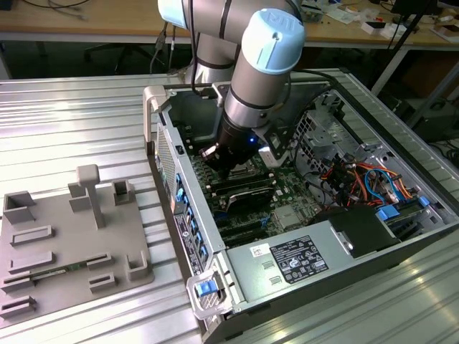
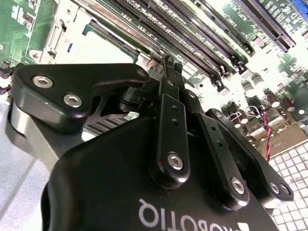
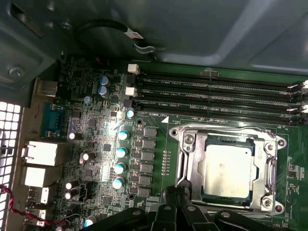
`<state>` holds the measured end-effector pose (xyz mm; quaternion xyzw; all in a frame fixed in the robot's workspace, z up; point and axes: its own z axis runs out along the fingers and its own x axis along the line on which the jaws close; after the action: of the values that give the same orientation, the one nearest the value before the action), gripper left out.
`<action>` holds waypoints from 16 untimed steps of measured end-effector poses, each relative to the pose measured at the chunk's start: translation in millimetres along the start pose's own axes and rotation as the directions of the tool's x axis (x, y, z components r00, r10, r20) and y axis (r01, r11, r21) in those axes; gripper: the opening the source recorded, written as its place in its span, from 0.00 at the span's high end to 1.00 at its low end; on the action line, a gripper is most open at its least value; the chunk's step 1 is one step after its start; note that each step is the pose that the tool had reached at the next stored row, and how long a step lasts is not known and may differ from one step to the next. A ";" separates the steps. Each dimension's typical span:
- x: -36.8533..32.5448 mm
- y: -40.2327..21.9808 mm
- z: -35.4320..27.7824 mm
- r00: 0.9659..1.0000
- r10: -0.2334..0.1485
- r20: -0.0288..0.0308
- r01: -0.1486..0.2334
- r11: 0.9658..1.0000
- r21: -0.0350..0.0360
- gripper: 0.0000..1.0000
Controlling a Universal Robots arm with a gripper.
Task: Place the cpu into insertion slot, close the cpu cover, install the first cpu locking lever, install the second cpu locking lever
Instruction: 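Install the second cpu locking lever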
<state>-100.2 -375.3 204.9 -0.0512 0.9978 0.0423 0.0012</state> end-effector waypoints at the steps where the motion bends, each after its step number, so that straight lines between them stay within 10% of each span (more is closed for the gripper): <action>1: 0.0 0.1 0.4 1.000 0.000 0.000 0.000 1.000 -0.003 0.89; 5: 0.1 0.1 3.0 1.000 -0.001 0.001 0.001 1.000 -0.015 0.89; 16: 0.5 -1.7 6.3 1.000 -0.003 0.001 0.003 1.000 -0.019 0.89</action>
<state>-100.4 -376.5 198.5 -0.0527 0.9973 0.0519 0.0013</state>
